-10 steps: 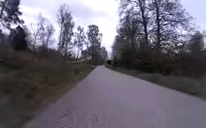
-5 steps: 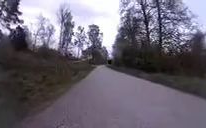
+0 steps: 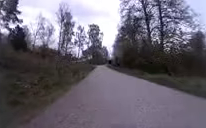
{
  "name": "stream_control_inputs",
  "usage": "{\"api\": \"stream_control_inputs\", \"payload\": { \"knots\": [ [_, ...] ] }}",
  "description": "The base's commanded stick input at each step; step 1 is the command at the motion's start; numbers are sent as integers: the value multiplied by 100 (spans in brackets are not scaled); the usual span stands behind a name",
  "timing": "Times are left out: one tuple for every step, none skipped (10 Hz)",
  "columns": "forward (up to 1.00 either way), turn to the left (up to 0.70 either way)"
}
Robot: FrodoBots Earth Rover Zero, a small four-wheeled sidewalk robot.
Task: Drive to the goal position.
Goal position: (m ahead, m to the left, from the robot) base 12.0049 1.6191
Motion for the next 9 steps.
{"api": "stream_control_inputs", "payload": {
  "knots": [
    [0, 0],
    [21, 0],
    [44, 0],
    [68, 0],
    [91, 0],
    [100, 0],
    [100, 0],
    [100, 0],
    [100, 0]
  ]
}}
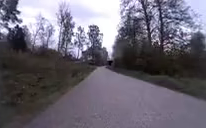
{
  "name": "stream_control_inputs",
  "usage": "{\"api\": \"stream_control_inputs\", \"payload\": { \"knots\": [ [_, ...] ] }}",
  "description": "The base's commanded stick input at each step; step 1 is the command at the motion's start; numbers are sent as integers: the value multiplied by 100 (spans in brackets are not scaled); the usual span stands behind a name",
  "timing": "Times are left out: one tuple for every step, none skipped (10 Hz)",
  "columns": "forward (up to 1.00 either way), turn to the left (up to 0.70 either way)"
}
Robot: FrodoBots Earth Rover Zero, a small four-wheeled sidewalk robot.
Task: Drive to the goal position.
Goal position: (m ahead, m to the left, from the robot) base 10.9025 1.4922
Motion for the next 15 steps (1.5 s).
{"api": "stream_control_inputs", "payload": {
  "knots": [
    [100, 0],
    [100, 0],
    [100, 0],
    [100, 0],
    [100, 0],
    [100, 0],
    [100, 0],
    [100, 0],
    [100, 0],
    [100, 0],
    [100, 0],
    [100, 0],
    [100, 0],
    [100, 0],
    [100, 0]
  ]
}}
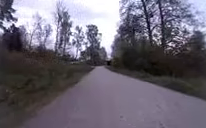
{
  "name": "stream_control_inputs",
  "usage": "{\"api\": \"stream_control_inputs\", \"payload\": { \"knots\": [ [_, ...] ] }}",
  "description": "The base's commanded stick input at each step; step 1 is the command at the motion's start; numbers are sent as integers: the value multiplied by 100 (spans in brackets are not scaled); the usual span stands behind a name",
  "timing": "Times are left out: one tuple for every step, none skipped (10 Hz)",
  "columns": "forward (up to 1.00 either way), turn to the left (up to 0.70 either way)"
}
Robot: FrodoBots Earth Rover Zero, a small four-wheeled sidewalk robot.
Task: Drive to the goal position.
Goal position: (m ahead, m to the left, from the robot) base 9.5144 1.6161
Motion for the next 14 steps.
{"api": "stream_control_inputs", "payload": {
  "knots": [
    [100, 0],
    [100, 0],
    [100, 4],
    [100, 19],
    [100, 33],
    [100, 40],
    [100, 34],
    [100, 3],
    [100, 0],
    [100, 0],
    [100, 0],
    [100, 0],
    [100, 0],
    [100, 0]
  ]
}}
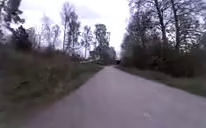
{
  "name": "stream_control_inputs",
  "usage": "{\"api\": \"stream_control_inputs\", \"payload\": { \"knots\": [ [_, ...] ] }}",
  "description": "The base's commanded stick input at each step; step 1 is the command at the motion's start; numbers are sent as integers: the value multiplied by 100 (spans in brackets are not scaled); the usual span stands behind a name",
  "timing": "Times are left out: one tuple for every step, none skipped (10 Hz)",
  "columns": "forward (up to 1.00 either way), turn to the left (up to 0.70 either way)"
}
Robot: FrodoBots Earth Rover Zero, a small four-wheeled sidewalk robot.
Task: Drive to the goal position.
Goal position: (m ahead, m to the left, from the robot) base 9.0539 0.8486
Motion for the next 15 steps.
{"api": "stream_control_inputs", "payload": {
  "knots": [
    [100, 0],
    [100, 0],
    [100, 0],
    [100, 0],
    [100, 0],
    [100, 0],
    [100, 0],
    [100, 0],
    [100, 0],
    [100, 0],
    [100, 0],
    [100, 0],
    [100, 0],
    [100, 0],
    [100, 0]
  ]
}}
